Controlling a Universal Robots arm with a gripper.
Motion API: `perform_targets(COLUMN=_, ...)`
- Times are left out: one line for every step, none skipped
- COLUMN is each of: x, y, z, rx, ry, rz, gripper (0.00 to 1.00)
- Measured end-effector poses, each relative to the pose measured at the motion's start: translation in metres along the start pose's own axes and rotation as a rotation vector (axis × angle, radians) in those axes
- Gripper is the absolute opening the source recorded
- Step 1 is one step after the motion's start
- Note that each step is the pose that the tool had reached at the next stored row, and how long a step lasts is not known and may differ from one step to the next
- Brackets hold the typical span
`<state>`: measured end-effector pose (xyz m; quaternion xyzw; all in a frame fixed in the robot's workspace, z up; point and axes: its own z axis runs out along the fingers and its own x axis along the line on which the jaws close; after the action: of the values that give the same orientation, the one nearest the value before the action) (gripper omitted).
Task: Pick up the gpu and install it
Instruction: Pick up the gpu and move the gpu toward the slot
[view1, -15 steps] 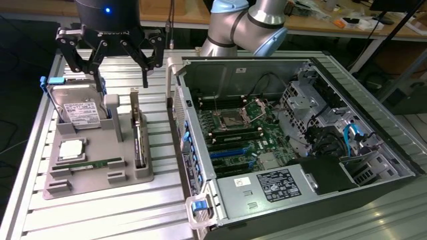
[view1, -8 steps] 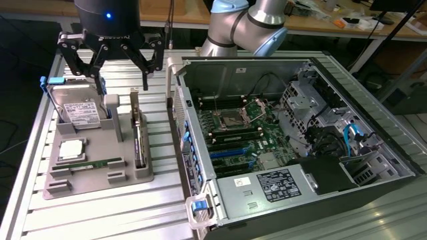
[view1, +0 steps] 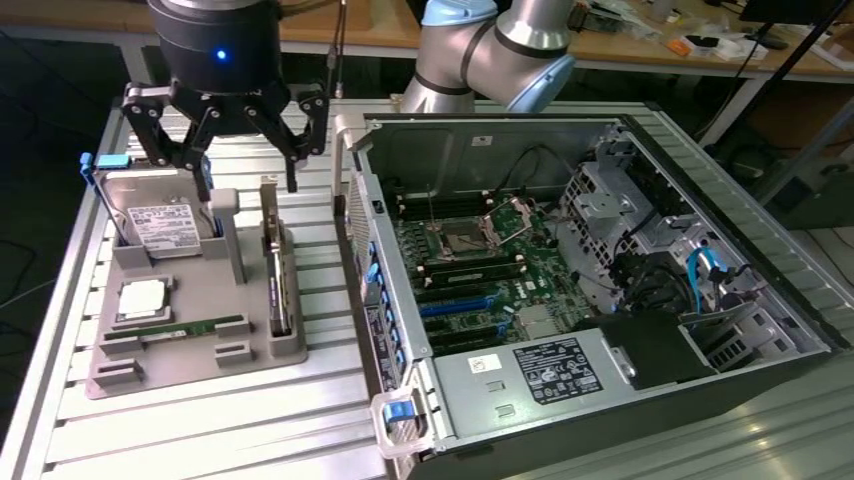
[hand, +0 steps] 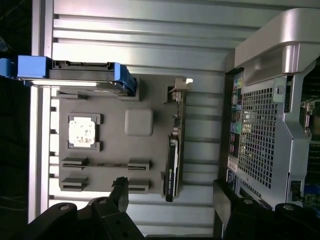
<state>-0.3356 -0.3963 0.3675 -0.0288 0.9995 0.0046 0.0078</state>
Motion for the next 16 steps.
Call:
perform_targets(x=0.000, y=0.0000, z=0.0018, rx=0.0000, ry=0.0000, rz=0.000, gripper=0.78)
perform_targets(x=0.000, y=0.0000, z=0.0049, rx=0.0001, ry=0.0000, rz=0.000, gripper=0.78)
perform_targets(x=0.000, y=-0.0001, z=0.0074, rx=0.0000, ry=0.0000, rz=0.000, gripper=0.78)
perform_targets(x=0.000, y=-0.0001, z=0.0097, rx=0.0000, ry=0.0000, rz=0.000, gripper=0.78)
perform_targets(x=0.000, y=-0.0001, z=0.0115, rx=0.0000, ry=0.0000, rz=0.000, gripper=0.78)
perform_targets(x=0.000, y=-0.0002, z=0.0135, rx=0.0000, ry=-0.0001, rz=0.000, gripper=0.78)
perform_targets(x=0.000, y=-0.0011, z=0.0159, rx=0.0000, ry=-0.0001, rz=0.000, gripper=0.78)
perform_targets(x=0.000, y=-0.0020, z=0.0177, rx=0.0000, ry=-0.0001, rz=0.000, gripper=0.78)
perform_targets(x=0.001, y=-0.0030, z=0.0197, rx=0.0000, ry=0.0000, rz=0.000, gripper=0.78)
perform_targets(x=0.001, y=-0.0037, z=0.0215, rx=0.0000, ry=-0.0001, rz=0.000, gripper=0.78)
perform_targets(x=0.001, y=-0.0047, z=0.0237, rx=0.0000, ry=-0.0001, rz=0.000, gripper=0.78)
perform_targets(x=0.001, y=-0.0055, z=0.0256, rx=-0.0001, ry=-0.0001, rz=0.000, gripper=0.78)
perform_targets(x=0.001, y=-0.0073, z=0.0294, rx=0.0000, ry=0.0000, rz=0.000, gripper=0.78)
perform_targets(x=0.001, y=-0.0084, z=0.0313, rx=0.0000, ry=0.0000, rz=0.000, gripper=0.78)
perform_targets(x=0.001, y=-0.0095, z=0.0332, rx=0.0000, ry=0.0000, rz=0.000, gripper=0.78)
perform_targets(x=0.001, y=-0.0110, z=0.0358, rx=0.0000, ry=-0.0001, rz=0.000, gripper=0.78)
